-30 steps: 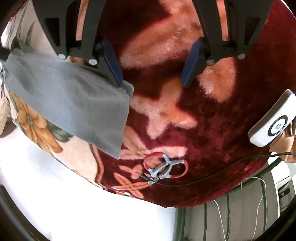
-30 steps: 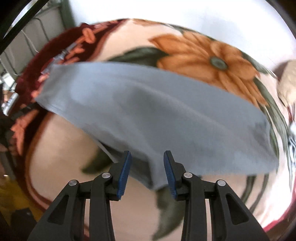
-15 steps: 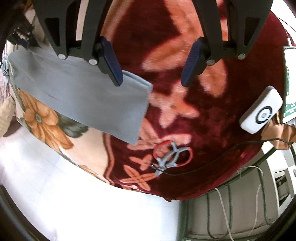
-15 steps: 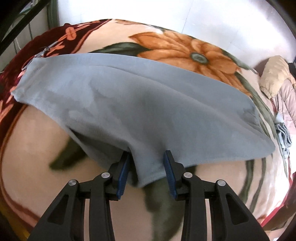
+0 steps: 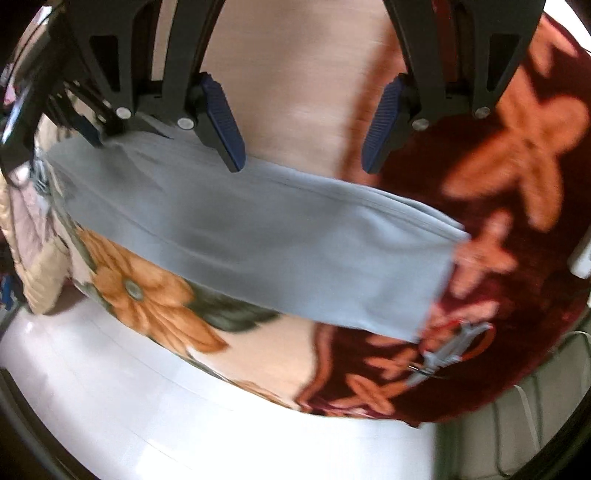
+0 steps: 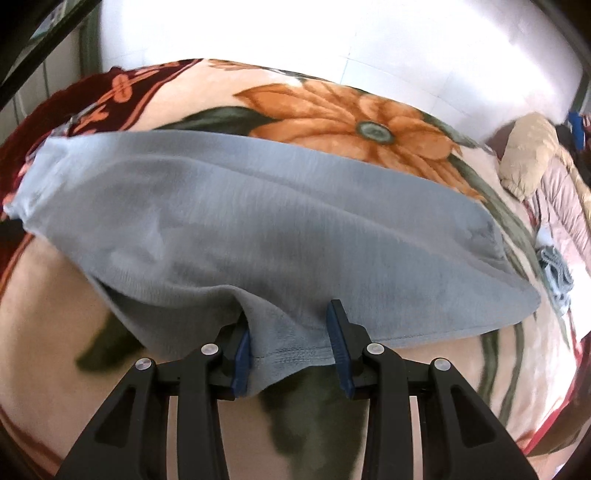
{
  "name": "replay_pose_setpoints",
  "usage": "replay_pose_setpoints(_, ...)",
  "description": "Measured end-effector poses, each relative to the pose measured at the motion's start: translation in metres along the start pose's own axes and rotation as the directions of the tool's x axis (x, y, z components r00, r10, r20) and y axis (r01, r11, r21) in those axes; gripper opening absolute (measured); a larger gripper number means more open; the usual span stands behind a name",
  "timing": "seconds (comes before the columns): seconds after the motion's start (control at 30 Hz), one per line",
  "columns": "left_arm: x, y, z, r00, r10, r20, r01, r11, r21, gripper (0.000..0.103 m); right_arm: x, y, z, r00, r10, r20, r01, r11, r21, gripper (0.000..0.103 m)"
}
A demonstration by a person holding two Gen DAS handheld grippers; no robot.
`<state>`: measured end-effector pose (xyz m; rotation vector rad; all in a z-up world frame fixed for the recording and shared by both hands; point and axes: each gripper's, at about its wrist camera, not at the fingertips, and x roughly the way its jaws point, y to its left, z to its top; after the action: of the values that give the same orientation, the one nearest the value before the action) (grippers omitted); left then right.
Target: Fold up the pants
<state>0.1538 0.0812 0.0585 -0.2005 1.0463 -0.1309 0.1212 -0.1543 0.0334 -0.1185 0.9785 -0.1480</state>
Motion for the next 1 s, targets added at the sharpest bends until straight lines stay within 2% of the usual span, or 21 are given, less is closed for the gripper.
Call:
replay_pose_setpoints(0.17, 0.016, -0.044, -0.010, 0.995, -0.084, -0.062, 0.086, 0.996, 0.035, 0.069, -0.009, -0.025, -0.007, 0.994, 0.105, 0.041, -0.110, 0.983, 0.146, 0.037)
replay_pose_setpoints(0.23, 0.022, -0.061, -0.015, 0.993, -0.088, -0.083, 0.093, 0.994, 0.062, 0.069, -0.008, -0.033, -0.007, 0.987, 0.153, 0.039, -0.158, 0.970, 0.186, 0.037)
replay_pose_setpoints(0.3, 0.028, -0.071, -0.018, 0.991, -0.086, -0.100, 0.093, 0.993, 0.068, 0.069, -0.008, -0.034, -0.008, 0.985, 0.168, 0.039, -0.172, 0.966, 0.193, 0.037)
replay_pose_setpoints(0.53, 0.053, -0.094, -0.017, 0.987, 0.003, -0.160, 0.003, 0.999, 0.039, 0.069, -0.011, -0.039, -0.012, 0.975, 0.203, 0.092, -0.219, 0.949, 0.227, 0.037)
replay_pose_setpoints(0.63, 0.055, -0.102, -0.023, 0.984, 0.105, -0.146, -0.091, 0.991, 0.101, 0.069, -0.012, -0.044, -0.012, 0.969, 0.222, 0.104, -0.241, 0.939, 0.244, 0.037)
replay_pose_setpoints(0.8, 0.047, -0.080, -0.031, 0.975, 0.177, -0.133, -0.169, 0.983, 0.070, 0.070, -0.020, -0.048, -0.017, 0.963, 0.242, 0.119, -0.265, 0.934, 0.239, 0.037)
replay_pose_setpoints(0.9, 0.035, -0.060, -0.036, 0.962, 0.246, -0.116, -0.242, 0.969, 0.043, 0.069, -0.026, -0.046, -0.022, 0.962, 0.246, 0.116, -0.267, 0.937, 0.224, 0.037)
replay_pose_setpoints(1.0, 0.028, -0.036, -0.039, 0.961, 0.245, -0.127, -0.249, 0.969, -0.014, 0.069, -0.030, -0.042, -0.026, 0.962, 0.253, 0.101, -0.269, 0.941, 0.206, 0.037)
